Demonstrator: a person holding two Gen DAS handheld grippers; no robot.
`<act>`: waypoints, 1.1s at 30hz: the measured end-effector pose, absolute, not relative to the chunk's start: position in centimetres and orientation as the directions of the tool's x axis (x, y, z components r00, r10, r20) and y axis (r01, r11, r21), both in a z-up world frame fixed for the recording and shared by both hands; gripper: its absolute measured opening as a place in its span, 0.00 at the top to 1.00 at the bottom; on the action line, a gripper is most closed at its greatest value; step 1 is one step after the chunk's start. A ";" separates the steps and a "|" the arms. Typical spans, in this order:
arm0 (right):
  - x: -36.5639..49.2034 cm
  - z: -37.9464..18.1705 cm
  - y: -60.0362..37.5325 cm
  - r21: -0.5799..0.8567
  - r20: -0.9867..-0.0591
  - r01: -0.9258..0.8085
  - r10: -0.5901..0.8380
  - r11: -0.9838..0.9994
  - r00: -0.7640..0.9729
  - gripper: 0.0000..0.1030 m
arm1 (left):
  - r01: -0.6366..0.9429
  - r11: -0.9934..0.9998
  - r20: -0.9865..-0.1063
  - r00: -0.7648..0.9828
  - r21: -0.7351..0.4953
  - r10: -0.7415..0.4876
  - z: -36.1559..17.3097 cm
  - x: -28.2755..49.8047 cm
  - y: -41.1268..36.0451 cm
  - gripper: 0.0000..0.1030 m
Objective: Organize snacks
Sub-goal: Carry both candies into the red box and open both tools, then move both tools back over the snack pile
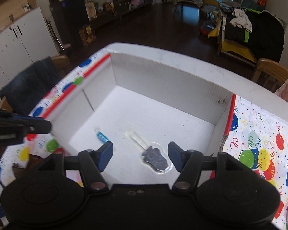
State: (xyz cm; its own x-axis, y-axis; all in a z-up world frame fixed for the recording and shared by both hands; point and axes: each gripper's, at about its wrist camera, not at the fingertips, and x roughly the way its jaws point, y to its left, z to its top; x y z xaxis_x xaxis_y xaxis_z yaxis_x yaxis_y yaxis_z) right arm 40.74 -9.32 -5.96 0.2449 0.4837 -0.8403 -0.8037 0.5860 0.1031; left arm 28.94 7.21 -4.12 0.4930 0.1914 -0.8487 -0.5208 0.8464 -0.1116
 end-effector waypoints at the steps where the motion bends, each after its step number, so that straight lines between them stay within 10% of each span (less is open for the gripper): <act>1: 40.4 -5.5 -9.6 0.107 -0.834 -0.802 0.493 0.587 0.250 0.36 | -0.512 0.852 -0.845 0.501 -0.114 0.188 -3.9 28.7 7.1 0.89; 23: 31.2 0.2 -14.4 0.183 -0.713 -0.670 0.566 0.719 0.413 0.20 | -0.323 0.940 -0.775 0.621 -0.110 0.122 -0.2 21.1 7.2 0.88; 33: 26.4 0.5 -15.9 0.200 -0.684 -0.633 0.569 0.748 0.456 0.14 | -0.254 0.961 -0.741 0.665 -0.113 0.089 0.3 16.6 7.9 0.71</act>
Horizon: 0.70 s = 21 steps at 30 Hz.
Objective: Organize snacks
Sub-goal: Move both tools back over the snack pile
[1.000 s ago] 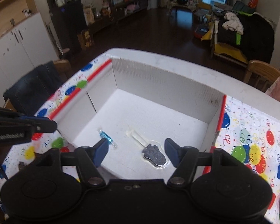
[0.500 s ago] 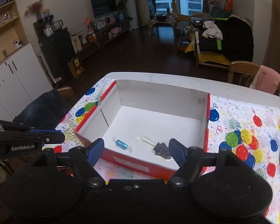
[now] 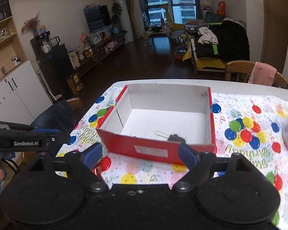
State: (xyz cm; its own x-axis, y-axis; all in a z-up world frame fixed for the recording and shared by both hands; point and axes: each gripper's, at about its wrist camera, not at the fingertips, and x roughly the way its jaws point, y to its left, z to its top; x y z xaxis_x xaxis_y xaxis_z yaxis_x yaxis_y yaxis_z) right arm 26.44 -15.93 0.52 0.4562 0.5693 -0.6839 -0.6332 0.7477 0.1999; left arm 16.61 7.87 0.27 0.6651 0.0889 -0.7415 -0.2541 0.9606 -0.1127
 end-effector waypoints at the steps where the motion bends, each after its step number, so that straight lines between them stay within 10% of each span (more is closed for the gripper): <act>1: 25.9 0.5 -16.1 0.197 -0.681 -0.631 0.567 0.750 0.462 0.14 | -0.253 0.961 -0.741 0.666 -0.110 0.090 0.1 16.1 8.0 0.68; 5: 24.2 -0.2 -16.7 0.193 -0.674 -0.628 0.566 0.754 0.474 0.04 | -0.267 0.956 -0.730 0.677 -0.123 0.095 -0.6 14.0 8.8 0.30; 21: 17.5 -5.8 -17.7 0.137 -0.720 -0.627 0.511 0.767 0.469 0.00 | -0.357 0.922 -0.791 0.603 -0.146 0.108 -6.1 10.1 12.3 0.19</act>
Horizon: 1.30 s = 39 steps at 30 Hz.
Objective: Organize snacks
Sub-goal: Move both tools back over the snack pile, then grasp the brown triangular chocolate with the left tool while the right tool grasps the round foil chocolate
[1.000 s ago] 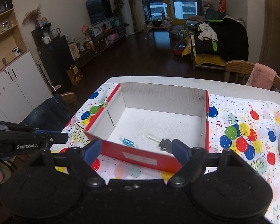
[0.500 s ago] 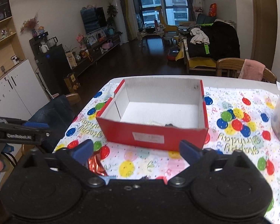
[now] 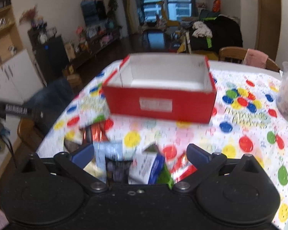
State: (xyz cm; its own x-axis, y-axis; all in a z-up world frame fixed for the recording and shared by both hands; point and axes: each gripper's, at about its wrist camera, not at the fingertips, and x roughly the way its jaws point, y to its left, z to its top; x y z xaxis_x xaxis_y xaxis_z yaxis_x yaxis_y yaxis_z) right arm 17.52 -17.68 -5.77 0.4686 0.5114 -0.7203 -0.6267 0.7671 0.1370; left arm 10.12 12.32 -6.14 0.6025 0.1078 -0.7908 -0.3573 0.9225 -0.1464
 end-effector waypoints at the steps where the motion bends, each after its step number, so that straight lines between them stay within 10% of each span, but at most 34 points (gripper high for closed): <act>1: 17.2 -6.4 -17.6 0.126 -0.732 -0.638 0.505 0.760 0.457 0.00 | -0.362 0.921 -0.796 0.596 -0.144 0.110 -6.6 10.0 12.5 0.19; 39: 15.3 -15.8 -14.7 0.012 -0.876 -0.697 0.343 0.717 0.338 0.55 | -0.369 0.918 -0.904 0.426 -0.143 0.030 -15.5 13.2 15.0 0.20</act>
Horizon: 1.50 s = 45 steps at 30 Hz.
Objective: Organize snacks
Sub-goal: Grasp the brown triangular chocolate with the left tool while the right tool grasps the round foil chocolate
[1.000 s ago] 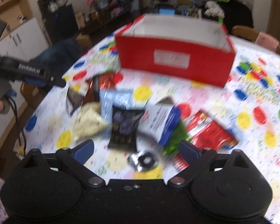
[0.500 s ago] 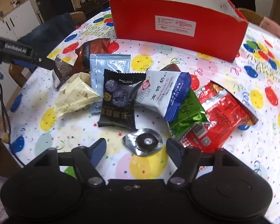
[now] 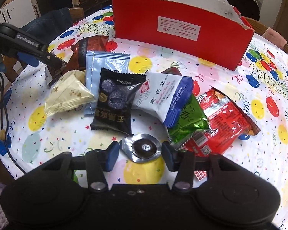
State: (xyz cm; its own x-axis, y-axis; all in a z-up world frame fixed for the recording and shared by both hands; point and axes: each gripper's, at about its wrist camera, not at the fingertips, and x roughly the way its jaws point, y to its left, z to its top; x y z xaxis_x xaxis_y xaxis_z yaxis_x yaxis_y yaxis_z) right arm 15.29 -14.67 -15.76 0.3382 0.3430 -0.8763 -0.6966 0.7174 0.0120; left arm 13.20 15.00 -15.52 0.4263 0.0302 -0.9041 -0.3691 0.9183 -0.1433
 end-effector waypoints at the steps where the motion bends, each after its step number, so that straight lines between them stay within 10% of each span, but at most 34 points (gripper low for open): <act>1: 15.3 -15.8 -14.7 0.012 -0.876 -0.696 0.343 0.718 0.339 0.55 | -0.368 0.917 -0.904 0.426 -0.153 0.020 -15.7 13.3 15.0 0.20; 16: 14.9 -15.6 -15.0 0.022 -0.871 -0.679 0.348 0.733 0.346 0.58 | -0.376 0.905 -0.902 0.431 -0.196 -0.017 -16.1 13.6 15.8 0.57; 45: 14.1 -9.4 -15.9 0.087 -0.792 -0.661 0.455 0.745 0.408 0.58 | -0.400 0.882 -0.878 0.477 -0.249 -0.032 -13.7 10.0 16.3 0.67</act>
